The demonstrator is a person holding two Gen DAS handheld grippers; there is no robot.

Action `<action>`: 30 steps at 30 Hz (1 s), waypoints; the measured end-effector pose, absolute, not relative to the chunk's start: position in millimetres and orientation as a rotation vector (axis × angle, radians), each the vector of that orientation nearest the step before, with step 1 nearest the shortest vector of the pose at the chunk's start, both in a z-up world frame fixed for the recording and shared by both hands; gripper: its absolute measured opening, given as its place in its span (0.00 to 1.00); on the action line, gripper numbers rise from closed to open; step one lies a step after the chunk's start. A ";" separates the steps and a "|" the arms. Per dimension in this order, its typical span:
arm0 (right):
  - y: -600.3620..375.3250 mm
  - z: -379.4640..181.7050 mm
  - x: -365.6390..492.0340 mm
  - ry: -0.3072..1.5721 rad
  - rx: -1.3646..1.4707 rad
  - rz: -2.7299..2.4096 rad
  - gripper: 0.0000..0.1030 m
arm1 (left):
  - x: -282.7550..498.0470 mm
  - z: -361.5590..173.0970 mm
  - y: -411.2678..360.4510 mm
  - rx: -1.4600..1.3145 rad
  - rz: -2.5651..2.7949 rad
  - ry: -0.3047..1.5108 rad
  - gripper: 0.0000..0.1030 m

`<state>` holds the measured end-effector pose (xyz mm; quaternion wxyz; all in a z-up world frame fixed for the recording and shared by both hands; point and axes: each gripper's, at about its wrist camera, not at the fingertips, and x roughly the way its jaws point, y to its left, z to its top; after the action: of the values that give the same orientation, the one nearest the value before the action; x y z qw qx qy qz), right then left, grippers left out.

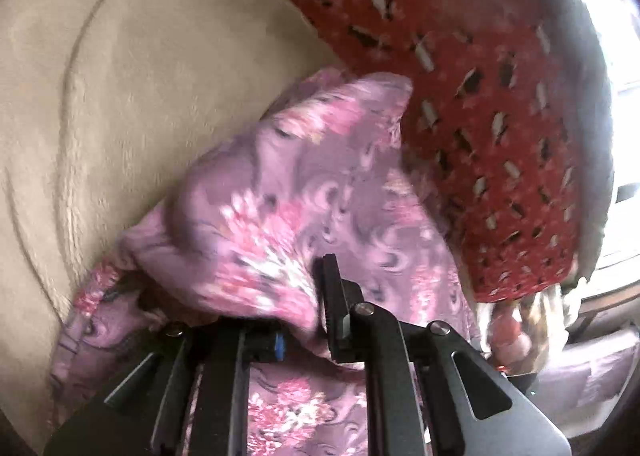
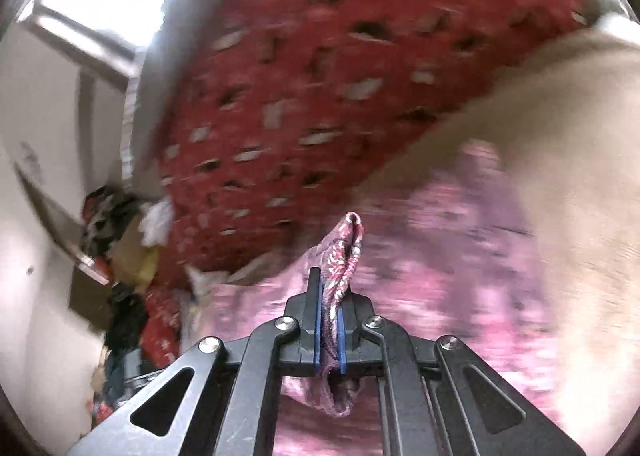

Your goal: Fold small clothes

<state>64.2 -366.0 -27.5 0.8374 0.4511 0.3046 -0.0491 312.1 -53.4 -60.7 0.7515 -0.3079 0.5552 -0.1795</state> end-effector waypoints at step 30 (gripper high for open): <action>-372.2 -11.1 28.5 0.630 0.865 -0.132 0.06 | 299.3 -52.2 -40.6 -0.592 -0.304 1.127 0.28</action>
<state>28.5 -372.2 -11.1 0.8583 0.4117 0.2997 -0.0628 299.3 -40.6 -52.2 0.7935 -0.2751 0.5241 -0.1413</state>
